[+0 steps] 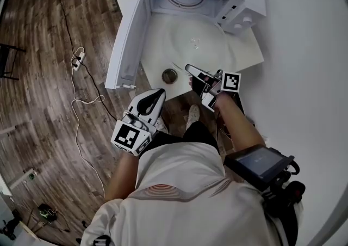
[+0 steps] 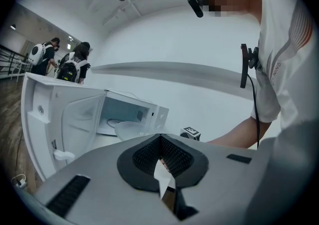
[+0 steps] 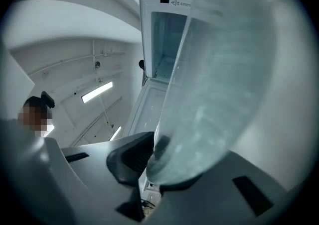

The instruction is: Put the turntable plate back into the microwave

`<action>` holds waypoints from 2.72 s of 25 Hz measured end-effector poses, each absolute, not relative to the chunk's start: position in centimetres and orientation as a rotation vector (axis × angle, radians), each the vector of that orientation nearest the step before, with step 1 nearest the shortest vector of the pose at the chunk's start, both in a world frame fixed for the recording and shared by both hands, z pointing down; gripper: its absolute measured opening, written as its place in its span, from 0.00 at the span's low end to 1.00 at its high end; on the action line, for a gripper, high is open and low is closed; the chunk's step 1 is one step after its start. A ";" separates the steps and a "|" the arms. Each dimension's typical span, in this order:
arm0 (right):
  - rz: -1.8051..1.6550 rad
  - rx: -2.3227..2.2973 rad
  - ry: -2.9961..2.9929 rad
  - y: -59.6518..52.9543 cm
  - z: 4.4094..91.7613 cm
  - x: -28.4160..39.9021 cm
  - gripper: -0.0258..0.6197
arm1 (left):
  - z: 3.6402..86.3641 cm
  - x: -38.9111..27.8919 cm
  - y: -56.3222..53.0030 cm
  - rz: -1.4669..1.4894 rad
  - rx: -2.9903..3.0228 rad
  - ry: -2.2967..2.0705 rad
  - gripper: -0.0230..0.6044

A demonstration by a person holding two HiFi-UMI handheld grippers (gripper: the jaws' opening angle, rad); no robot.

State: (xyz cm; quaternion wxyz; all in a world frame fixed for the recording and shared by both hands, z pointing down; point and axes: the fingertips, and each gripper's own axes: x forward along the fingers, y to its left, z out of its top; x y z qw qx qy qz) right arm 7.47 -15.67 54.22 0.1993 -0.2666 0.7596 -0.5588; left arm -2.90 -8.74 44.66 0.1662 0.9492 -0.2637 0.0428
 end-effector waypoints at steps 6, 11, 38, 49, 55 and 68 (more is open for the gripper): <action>-1.522 -0.770 2.087 -18.9 53.5 7.1 0.11 | 44.8 -3.7 -9.9 0.154 2.735 -0.715 0.05; -1.507 -0.744 2.107 -21.8 53.8 7.3 0.12 | 45.2 -2.9 -11.3 0.141 2.724 -0.737 0.05; -1.584 -0.838 2.042 -38.7 57.5 10.3 0.12 | 45.9 -1.0 -15.9 0.087 2.584 -0.955 0.05; -1.585 -0.894 1.976 -42.5 57.9 10.6 0.13 | 46.4 -1.3 -16.1 0.075 2.550 -1.016 0.05; -1.590 -0.953 1.917 -44.0 58.1 10.6 0.14 | 46.5 -1.2 -15.8 0.065 2.542 -1.016 0.05; -1.603 -1.065 1.794 -46.3 58.2 11.6 0.14 | 46.4 -1.2 -15.6 0.066 2.536 -1.017 0.05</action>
